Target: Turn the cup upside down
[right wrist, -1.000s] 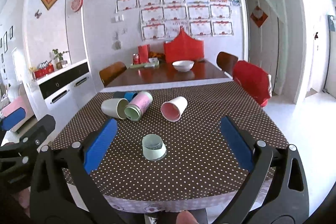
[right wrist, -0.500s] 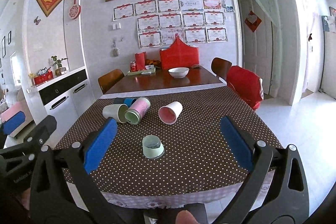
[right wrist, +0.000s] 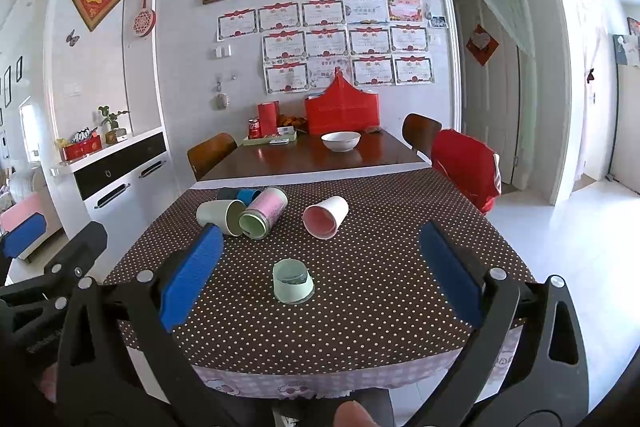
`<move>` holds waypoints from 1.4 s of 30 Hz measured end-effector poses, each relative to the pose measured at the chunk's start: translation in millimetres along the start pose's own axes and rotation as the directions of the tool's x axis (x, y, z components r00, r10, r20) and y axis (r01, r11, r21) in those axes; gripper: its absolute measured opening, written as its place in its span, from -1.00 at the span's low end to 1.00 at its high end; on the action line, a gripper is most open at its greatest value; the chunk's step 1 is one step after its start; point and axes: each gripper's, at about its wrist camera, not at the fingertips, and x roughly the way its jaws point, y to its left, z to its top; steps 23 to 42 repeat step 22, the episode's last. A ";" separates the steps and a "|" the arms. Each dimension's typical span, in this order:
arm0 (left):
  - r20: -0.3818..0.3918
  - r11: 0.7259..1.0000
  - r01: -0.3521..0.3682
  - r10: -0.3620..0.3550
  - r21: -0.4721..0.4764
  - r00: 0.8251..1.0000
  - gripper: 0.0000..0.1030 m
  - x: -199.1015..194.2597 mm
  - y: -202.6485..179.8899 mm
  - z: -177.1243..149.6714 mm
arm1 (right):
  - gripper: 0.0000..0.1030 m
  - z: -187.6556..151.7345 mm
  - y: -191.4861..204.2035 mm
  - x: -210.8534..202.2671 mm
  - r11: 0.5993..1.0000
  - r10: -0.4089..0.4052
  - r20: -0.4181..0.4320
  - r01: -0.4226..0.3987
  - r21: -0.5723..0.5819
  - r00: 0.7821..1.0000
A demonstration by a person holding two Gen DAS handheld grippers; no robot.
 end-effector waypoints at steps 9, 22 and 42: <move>0.000 1.000 0.004 -0.004 -0.028 1.000 0.92 -6.5 3.5 1.4 | 0.88 -0.4 5.1 -0.7 1.000 0.002 -0.004 -0.002 0.000 1.000; -0.001 0.999 -0.027 0.027 -0.021 1.000 0.92 -7.0 0.4 5.8 | 0.88 -1.6 9.0 -1.0 1.000 0.012 -0.003 -0.012 -0.001 1.000; -0.001 0.999 -0.027 0.027 -0.021 1.000 0.92 -7.0 0.4 5.8 | 0.88 -1.6 9.0 -1.0 1.000 0.012 -0.003 -0.012 -0.001 1.000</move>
